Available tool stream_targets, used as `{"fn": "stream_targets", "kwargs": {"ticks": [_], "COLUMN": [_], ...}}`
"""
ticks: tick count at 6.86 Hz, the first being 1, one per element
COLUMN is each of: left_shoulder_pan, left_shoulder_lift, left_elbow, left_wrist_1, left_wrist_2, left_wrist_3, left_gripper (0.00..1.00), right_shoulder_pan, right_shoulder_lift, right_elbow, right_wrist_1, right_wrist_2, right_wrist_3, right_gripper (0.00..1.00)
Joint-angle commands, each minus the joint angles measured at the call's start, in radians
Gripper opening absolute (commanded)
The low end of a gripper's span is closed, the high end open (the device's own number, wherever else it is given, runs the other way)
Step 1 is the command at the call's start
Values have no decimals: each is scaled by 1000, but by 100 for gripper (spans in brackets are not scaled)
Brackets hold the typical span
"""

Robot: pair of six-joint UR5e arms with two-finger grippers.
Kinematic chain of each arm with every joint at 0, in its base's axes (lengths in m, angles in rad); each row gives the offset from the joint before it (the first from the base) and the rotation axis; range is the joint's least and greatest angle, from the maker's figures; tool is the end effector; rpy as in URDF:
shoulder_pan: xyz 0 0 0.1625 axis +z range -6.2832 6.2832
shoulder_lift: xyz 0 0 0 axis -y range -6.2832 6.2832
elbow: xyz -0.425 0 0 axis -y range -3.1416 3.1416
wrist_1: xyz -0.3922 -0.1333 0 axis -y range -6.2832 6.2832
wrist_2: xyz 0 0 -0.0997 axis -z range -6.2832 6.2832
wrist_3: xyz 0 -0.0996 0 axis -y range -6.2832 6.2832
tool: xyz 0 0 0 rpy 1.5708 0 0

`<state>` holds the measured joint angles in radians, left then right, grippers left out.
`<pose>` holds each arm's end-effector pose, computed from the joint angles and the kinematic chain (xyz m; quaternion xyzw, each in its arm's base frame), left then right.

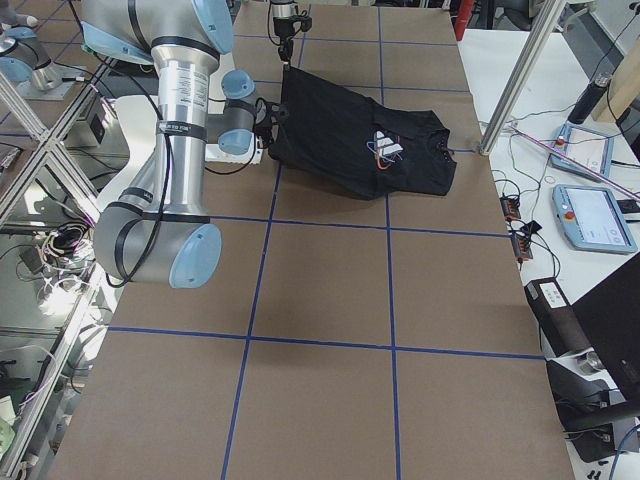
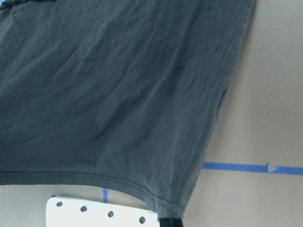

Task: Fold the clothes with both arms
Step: 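Lift the hem with both grippers and fold it toward the collar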

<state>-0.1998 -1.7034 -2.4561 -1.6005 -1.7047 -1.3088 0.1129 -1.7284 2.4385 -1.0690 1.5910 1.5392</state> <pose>0.3657 -0.1965 0.2130 0.0578 0.4991 0.0603 0.8625 -0.3419 -0.1709 0.2682 0.0328 -0.5686 0.0277 0.8215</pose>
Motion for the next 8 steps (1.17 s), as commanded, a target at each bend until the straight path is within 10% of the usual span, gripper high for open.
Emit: {"fn": "stream_targets", "kwargs": {"ticks": [1,8], "left_shoulder_pan": [42,-355], "left_shoulder_lift": [4,-179], "left_elbow": [-44,327], "left_wrist_1": [20,13], "left_wrist_2": [-3,94], "left_wrist_3": [-21,247], "left_gripper": [0,0], "right_shoulder_pan": [-21,469], "right_shoulder_lift": [-2,313], "right_elbow": [56,-285], "right_wrist_1": [0,-147], "right_wrist_2": [21,94], "right_wrist_3": [-1,-24], "right_gripper": [0,0]}}
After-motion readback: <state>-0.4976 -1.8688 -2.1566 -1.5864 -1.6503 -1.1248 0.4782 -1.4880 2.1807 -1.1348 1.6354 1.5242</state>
